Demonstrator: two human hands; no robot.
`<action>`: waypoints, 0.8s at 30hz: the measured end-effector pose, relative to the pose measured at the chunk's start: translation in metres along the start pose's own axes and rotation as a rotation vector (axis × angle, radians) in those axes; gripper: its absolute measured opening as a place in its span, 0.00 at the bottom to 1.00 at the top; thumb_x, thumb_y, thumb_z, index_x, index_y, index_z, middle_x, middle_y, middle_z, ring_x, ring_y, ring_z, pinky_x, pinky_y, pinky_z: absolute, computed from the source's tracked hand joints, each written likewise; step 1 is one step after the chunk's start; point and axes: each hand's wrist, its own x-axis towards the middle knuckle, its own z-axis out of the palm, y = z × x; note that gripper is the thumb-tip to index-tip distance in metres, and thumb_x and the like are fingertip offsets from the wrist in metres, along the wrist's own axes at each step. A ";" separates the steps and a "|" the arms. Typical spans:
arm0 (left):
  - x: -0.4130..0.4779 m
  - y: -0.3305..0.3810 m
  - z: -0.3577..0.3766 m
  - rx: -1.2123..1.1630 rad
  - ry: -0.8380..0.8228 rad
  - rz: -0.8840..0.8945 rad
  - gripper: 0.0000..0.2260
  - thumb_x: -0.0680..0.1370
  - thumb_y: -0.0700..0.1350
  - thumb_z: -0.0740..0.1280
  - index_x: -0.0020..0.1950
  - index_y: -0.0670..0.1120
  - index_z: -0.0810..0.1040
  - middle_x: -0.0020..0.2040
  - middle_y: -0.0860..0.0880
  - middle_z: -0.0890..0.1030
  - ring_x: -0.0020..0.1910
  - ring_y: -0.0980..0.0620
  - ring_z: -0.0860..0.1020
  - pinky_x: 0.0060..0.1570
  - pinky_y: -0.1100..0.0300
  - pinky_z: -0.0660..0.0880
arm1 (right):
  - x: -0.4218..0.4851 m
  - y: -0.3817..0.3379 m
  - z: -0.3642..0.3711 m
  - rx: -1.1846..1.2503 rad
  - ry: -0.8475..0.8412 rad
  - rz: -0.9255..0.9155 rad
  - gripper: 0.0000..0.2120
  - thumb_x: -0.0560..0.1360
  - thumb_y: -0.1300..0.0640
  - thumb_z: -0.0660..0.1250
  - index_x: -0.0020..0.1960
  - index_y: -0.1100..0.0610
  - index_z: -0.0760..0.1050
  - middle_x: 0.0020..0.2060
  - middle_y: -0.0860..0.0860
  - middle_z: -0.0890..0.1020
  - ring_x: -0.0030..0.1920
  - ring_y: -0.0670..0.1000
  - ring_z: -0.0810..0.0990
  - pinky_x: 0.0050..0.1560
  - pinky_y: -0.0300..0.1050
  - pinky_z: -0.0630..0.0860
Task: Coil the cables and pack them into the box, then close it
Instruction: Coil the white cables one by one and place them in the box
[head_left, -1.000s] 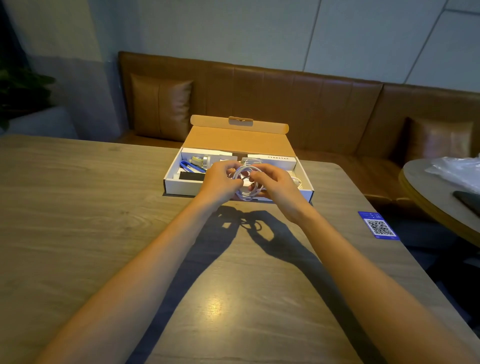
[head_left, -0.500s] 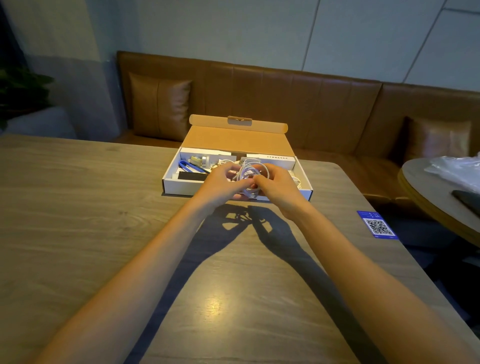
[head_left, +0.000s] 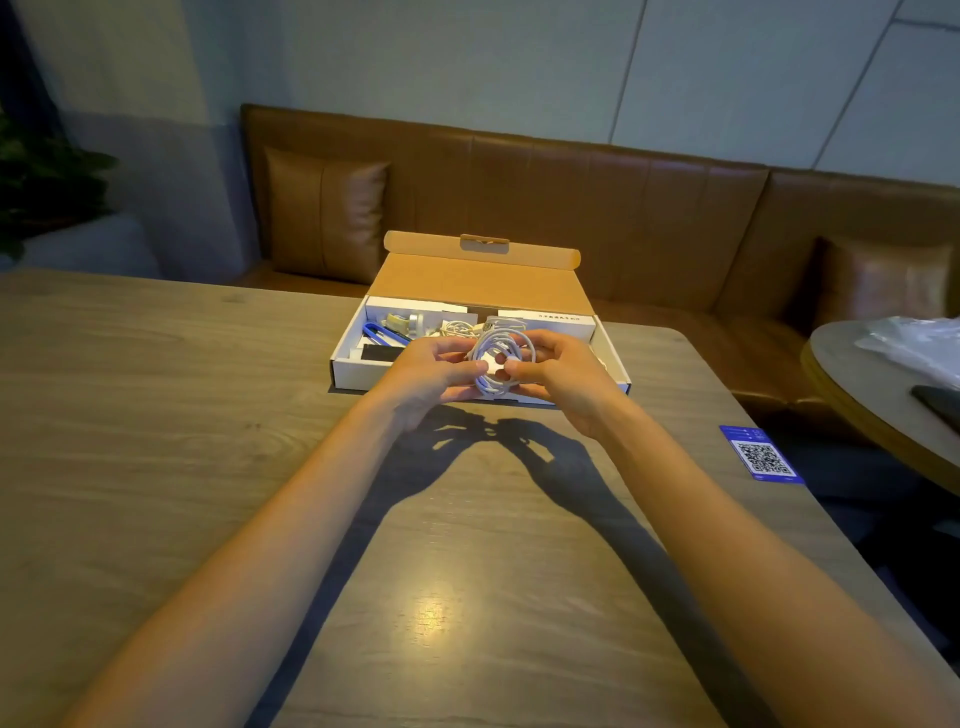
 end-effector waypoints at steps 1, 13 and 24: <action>0.000 0.000 -0.002 -0.037 -0.017 -0.022 0.19 0.75 0.37 0.74 0.65 0.44 0.78 0.58 0.45 0.82 0.51 0.48 0.85 0.44 0.57 0.82 | 0.000 -0.001 -0.001 0.010 -0.010 0.014 0.20 0.76 0.64 0.72 0.67 0.58 0.76 0.56 0.52 0.83 0.51 0.51 0.84 0.43 0.38 0.82; 0.001 -0.003 0.006 0.111 0.009 0.031 0.14 0.79 0.40 0.70 0.64 0.45 0.78 0.53 0.50 0.83 0.46 0.53 0.85 0.37 0.63 0.80 | 0.008 0.017 0.012 -0.323 0.205 -0.165 0.15 0.79 0.57 0.70 0.65 0.57 0.78 0.56 0.53 0.84 0.52 0.51 0.85 0.51 0.47 0.84; 0.046 0.028 0.003 0.293 0.147 0.012 0.12 0.80 0.42 0.68 0.62 0.41 0.80 0.53 0.45 0.84 0.48 0.51 0.83 0.36 0.65 0.80 | 0.043 -0.006 0.009 -0.244 0.221 -0.153 0.16 0.83 0.56 0.63 0.70 0.56 0.72 0.60 0.55 0.81 0.47 0.48 0.84 0.39 0.36 0.82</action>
